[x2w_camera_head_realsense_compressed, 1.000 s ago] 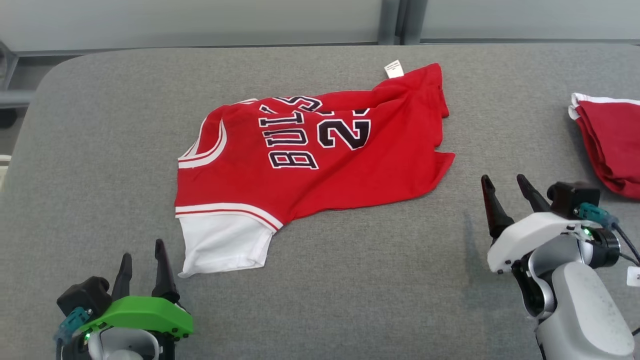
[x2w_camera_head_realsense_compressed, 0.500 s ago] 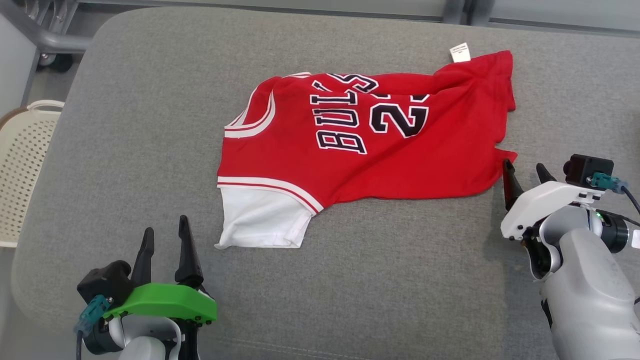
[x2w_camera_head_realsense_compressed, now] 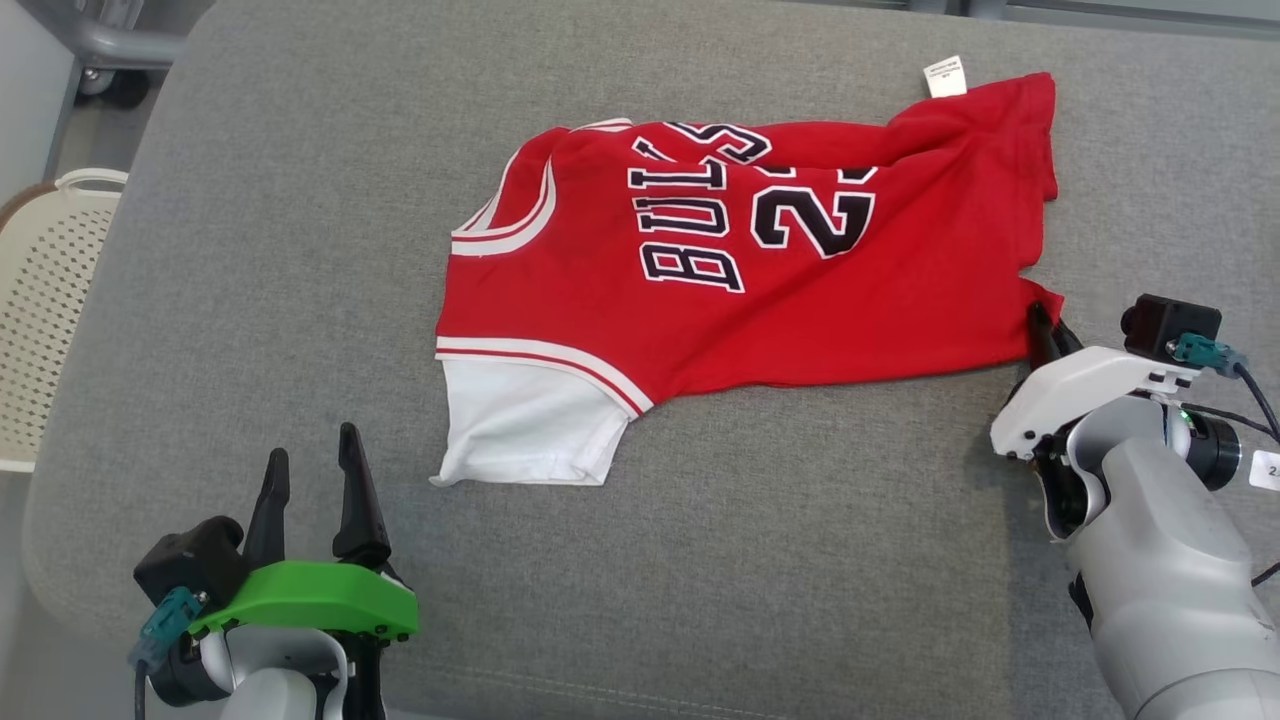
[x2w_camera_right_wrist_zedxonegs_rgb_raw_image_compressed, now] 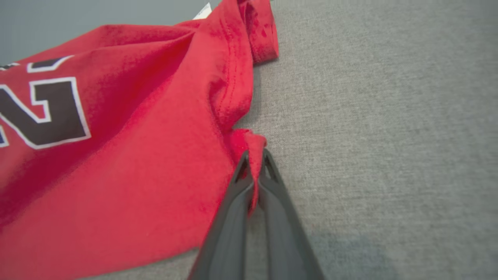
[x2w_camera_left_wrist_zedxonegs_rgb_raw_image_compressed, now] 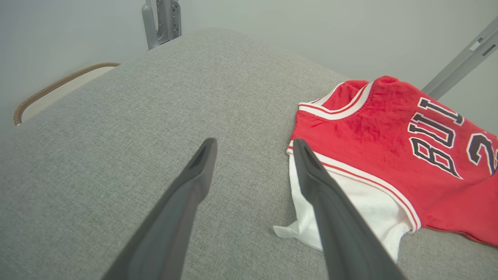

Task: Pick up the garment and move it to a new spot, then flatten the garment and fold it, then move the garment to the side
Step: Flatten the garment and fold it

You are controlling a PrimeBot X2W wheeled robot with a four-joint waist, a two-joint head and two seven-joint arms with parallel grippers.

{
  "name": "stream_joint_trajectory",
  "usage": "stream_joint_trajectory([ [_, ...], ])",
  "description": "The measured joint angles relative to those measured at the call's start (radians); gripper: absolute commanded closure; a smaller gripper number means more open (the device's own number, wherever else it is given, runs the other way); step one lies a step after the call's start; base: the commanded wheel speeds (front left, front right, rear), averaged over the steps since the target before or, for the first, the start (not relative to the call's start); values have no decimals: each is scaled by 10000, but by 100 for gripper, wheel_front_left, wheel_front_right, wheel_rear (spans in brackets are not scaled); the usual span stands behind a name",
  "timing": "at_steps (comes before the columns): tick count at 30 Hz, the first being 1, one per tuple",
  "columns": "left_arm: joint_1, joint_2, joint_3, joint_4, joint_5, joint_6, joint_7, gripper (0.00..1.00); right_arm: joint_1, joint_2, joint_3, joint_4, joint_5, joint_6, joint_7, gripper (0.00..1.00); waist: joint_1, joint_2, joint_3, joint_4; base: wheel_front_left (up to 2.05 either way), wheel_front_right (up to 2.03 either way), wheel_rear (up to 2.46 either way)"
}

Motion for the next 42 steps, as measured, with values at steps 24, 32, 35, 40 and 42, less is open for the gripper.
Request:
stream_joint_trajectory([
  [24, 110, 460, 77, -767, -12, 268, 242, 0, 3051, 604, -410, -3051, 2184, 2, -857, 0, 0, 0, -304, -2449, 0, 0, 0],
  [32, 123, 504, 65, -813, -19, 322, 290, 0, 3318, 596, -755, -2899, 2297, -2, -857, 0, 0, 0, -512, -2698, 0, 0, 0],
  [35, 182, 504, 69, -851, -27, 320, 205, 0, 3498, 598, -915, -3016, 2044, -2, -855, 0, 0, 0, -595, -2730, 0, 0, 0],
  [40, 224, 499, -40, -991, -12, 238, 40, 0, 3625, 593, -598, -3860, 1708, -2, -857, 0, 0, 0, -811, -2774, 0, 0, 0],
  [42, 226, 502, -109, -1104, 48, 205, -44, 0, 3796, 602, -395, -4328, 1338, -2, -857, 0, 0, 0, -937, -2787, 0, 0, 0],
])
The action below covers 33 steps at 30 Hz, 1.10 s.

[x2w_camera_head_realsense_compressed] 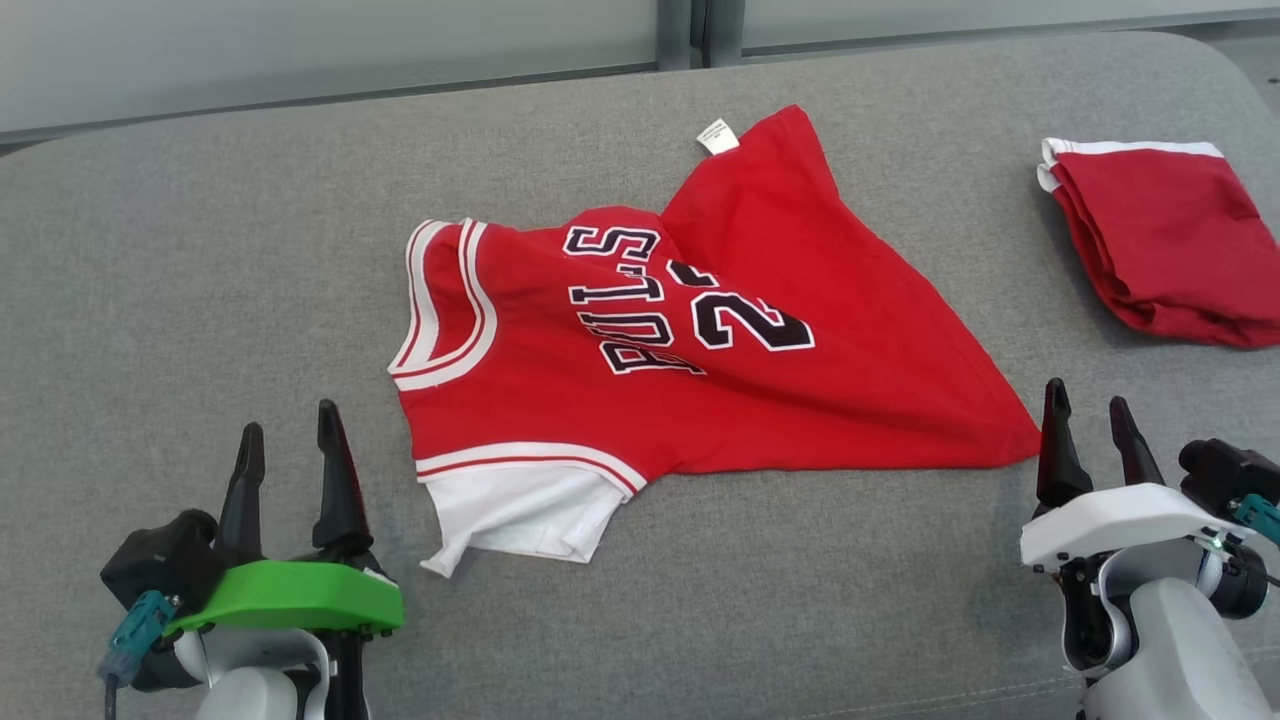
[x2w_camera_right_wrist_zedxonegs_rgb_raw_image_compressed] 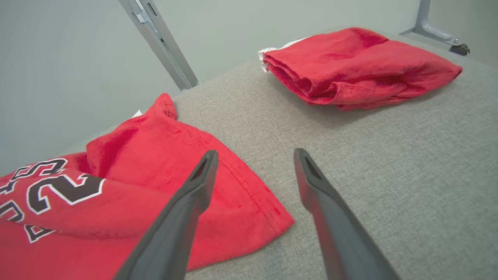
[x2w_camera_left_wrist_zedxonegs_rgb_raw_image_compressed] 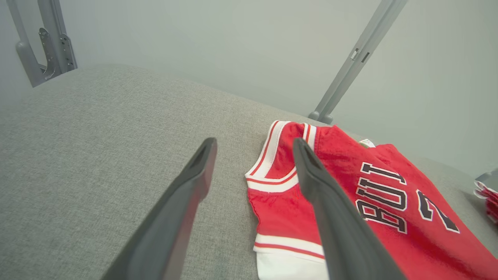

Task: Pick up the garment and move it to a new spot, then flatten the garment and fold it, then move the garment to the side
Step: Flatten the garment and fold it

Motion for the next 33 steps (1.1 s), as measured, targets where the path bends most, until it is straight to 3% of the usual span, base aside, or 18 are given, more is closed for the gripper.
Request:
stream_joint_trajectory([
  [16, 563, 2, -593, -253, 541, -77, -244, 0, 908, -6, 1402, -2899, -1486, 0, 100, 0, 0, 0, -1246, -37, 0, 0, 0],
  [33, 1809, 90, -650, -729, 746, 255, -420, 0, 2508, -6, 1724, -5045, -1797, 0, 857, 0, 0, -1, -1975, 89, 0, 0, 0],
])
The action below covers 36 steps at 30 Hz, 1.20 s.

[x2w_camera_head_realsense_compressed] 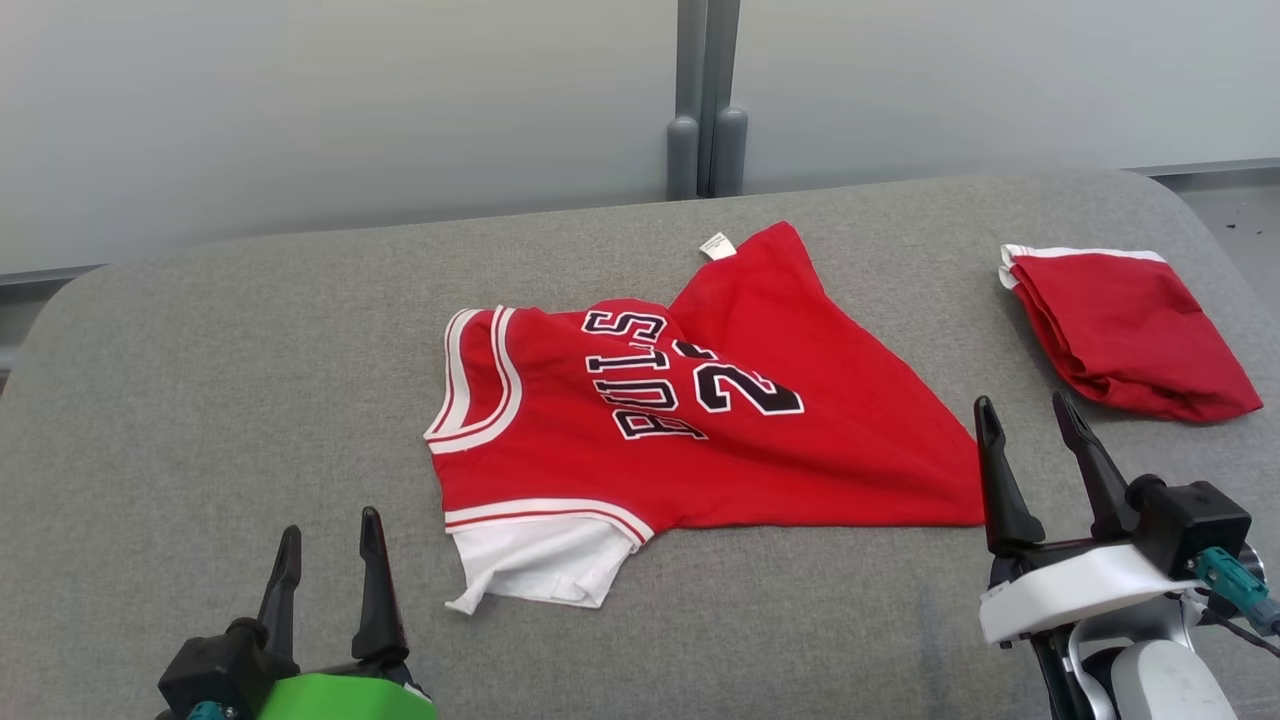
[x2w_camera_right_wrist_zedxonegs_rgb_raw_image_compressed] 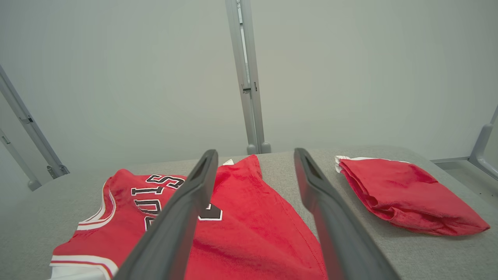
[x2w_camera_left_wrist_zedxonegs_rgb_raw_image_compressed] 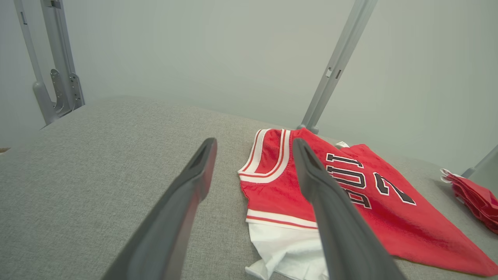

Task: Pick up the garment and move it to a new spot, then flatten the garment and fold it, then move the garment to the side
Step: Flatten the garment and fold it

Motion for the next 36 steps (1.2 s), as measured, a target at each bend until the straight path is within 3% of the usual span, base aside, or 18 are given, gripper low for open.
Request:
stream_joint_trajectory([
  [27, 173, 219, -178, -132, 142, 196, 153, 0, 243, -2, -84, -412, 138, 0, 173, 0, 0, 2, 77, 4, 0, 0, 0],
  [36, 140, 178, -1124, 1325, 105, -458, 759, 0, 150, -2, -75, -362, 211, 0, 169, 0, 0, 2, 319, -9, 0, 0, 0],
])
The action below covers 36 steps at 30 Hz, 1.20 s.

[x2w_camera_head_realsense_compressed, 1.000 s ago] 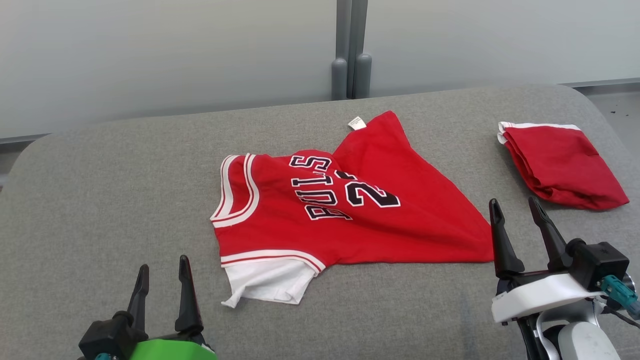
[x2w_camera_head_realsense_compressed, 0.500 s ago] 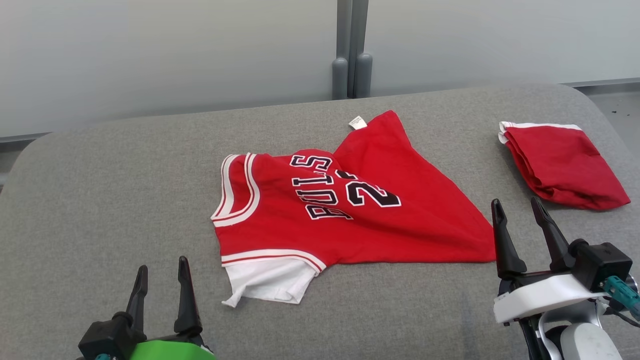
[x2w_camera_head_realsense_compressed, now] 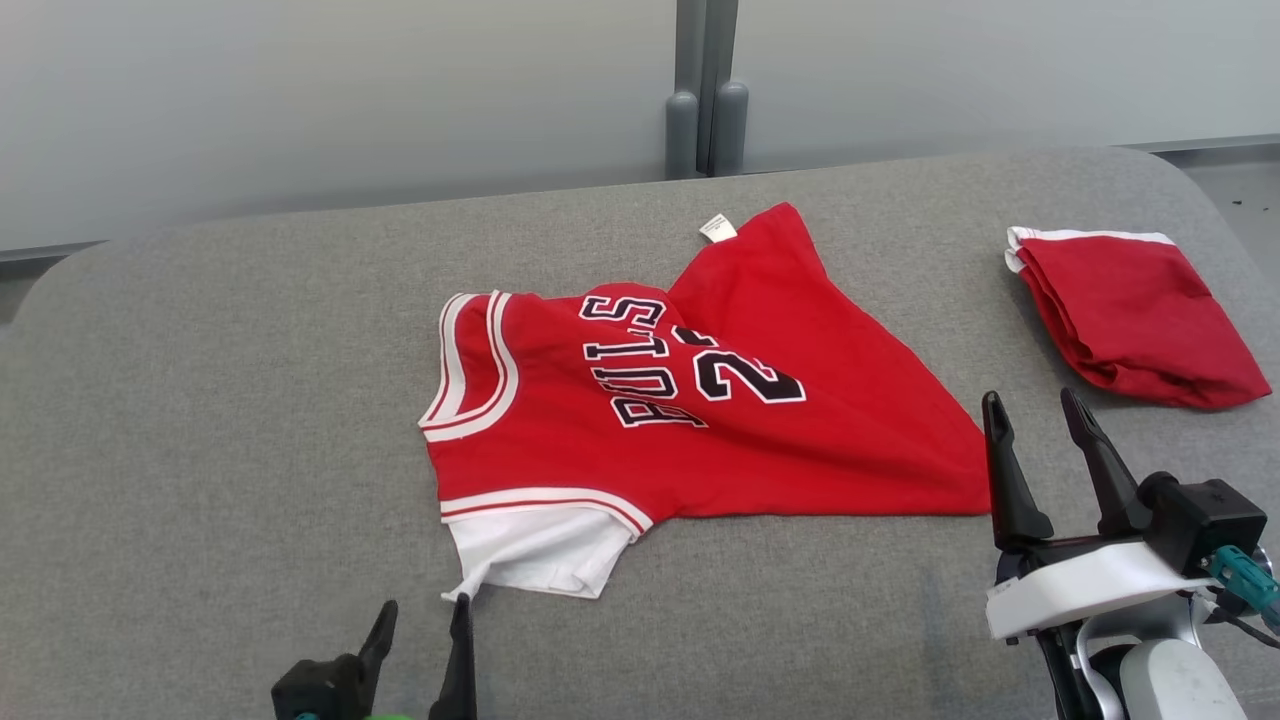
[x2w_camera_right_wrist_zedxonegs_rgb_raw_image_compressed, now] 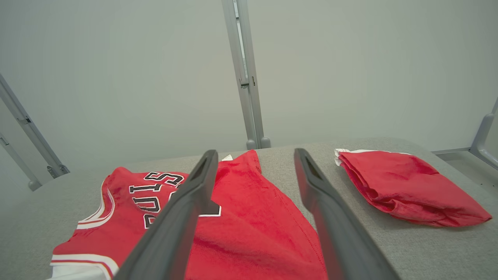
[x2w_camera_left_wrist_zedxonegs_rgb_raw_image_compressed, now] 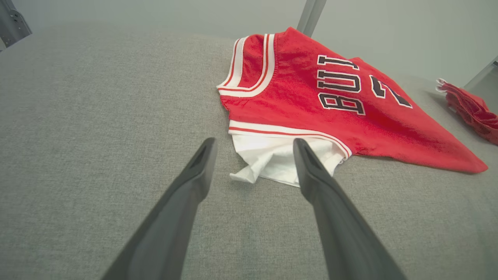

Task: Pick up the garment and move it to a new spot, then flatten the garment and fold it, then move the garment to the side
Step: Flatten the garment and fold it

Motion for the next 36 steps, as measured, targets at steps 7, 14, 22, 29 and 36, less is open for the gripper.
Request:
stream_joint_trajectory([
  [7, -941, -219, -577, 1883, 146, -598, 15, 0, -148, 0, -36, -36, 4, 0, 4, 0, 0, 0, 402, -17, 0, 0, 0],
  [14, -2159, -443, -750, 3854, 221, -941, -238, 0, -469, 0, -15, -130, -86, 0, 92, 0, 0, 0, 869, -64, 0, 0, 0],
  [22, -2999, -669, -761, 5206, 230, -1183, -681, 1, -636, 0, -31, -194, -203, 0, 180, 0, 0, 0, 1235, -139, 0, 0, 0],
  [29, -3250, -842, -704, 5567, 215, -1335, -853, 62, -662, 0, -33, -209, -234, 0, 192, 0, 0, 0, 1331, -146, 0, 0, 0],
  [36, -3338, -886, -677, 6094, 245, -1321, -882, 8, -672, 0, 19, -174, -232, 0, 190, 0, 0, -2, 1348, -101, 0, 0, 0],
])
